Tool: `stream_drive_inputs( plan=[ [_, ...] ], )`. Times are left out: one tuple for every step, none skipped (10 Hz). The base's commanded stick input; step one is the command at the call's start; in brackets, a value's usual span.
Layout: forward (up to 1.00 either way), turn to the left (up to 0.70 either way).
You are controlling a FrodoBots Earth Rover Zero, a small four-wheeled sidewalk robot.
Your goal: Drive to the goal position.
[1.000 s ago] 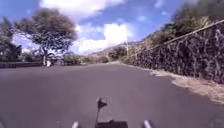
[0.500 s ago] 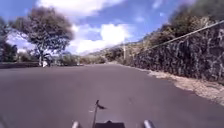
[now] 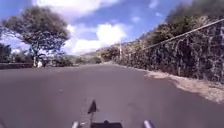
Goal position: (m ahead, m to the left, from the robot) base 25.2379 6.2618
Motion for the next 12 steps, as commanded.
stream_drive_inputs(
  plan=[
    [0.63,-0.01],
    [0.63,-0.02],
    [0.63,-0.32],
    [0.63,-0.32],
    [0.63,-0.32],
    [0.63,-0.32],
    [0.63,-0.32],
    [0.63,-0.32],
    [0.63,-0.32],
    [0.63,-0.32],
    [0.63,-0.22],
    [0.63,-0.14]
  ],
)
